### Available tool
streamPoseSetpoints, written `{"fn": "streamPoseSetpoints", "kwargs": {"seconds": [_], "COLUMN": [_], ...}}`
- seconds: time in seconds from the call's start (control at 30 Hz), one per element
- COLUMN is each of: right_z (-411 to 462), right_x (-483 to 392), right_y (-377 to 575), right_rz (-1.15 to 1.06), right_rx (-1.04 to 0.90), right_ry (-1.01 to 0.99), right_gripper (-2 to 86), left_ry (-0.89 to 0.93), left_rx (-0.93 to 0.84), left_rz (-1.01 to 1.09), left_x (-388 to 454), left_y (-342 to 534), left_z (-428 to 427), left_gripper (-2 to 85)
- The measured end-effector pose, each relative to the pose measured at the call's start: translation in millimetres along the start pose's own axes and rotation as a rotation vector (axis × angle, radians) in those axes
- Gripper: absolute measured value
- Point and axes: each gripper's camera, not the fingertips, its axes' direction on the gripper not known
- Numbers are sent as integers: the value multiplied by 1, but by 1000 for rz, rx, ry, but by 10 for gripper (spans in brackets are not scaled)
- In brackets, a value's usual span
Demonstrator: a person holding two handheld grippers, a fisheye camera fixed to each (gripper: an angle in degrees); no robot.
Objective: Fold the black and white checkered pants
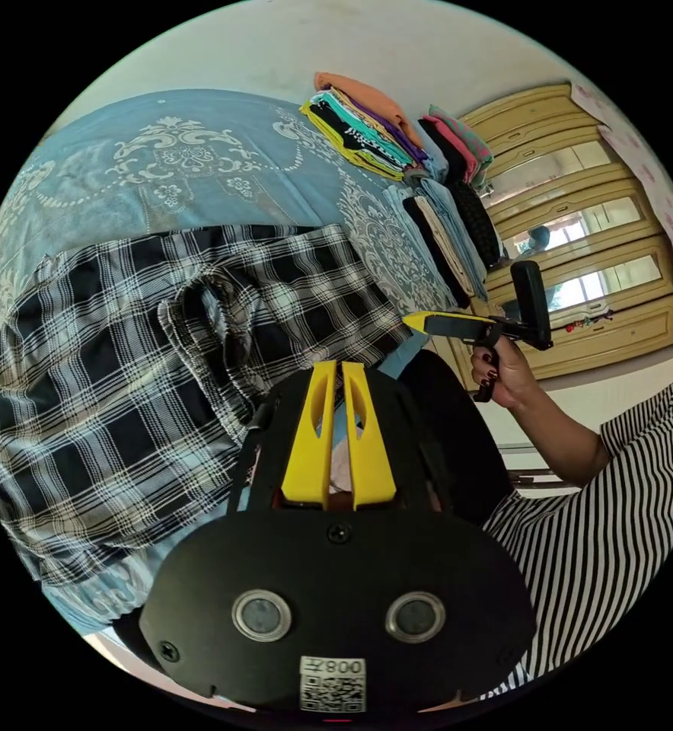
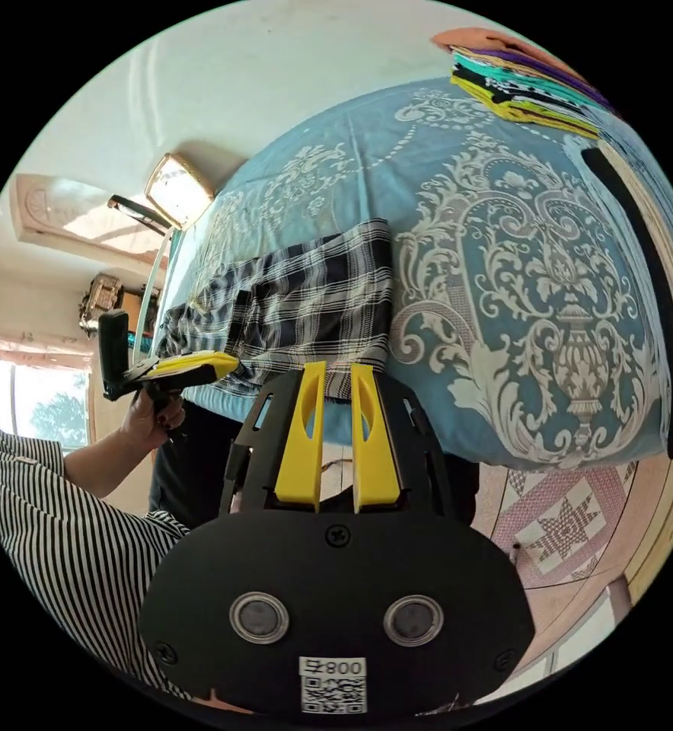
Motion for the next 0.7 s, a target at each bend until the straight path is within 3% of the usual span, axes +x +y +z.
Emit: {"fn": "streamPoseSetpoints", "kwargs": {"seconds": [0.33,0.47,0.7], "right_z": [-41,-62,-92], "right_x": [57,74,72], "right_y": [-8,-9,-18], "right_rz": [163,200,167], "right_rx": [-50,-34,-44], "right_ry": [-218,-368,-485], "right_gripper": [43,30,22], "left_ry": [-62,-190,-330], "left_rx": [-83,-71,-102], "left_rz": [214,299,364], "left_x": [76,109,148], "left_y": [-23,-28,-29], "left_z": [57,78,109], "left_gripper": [83,97,65]}}
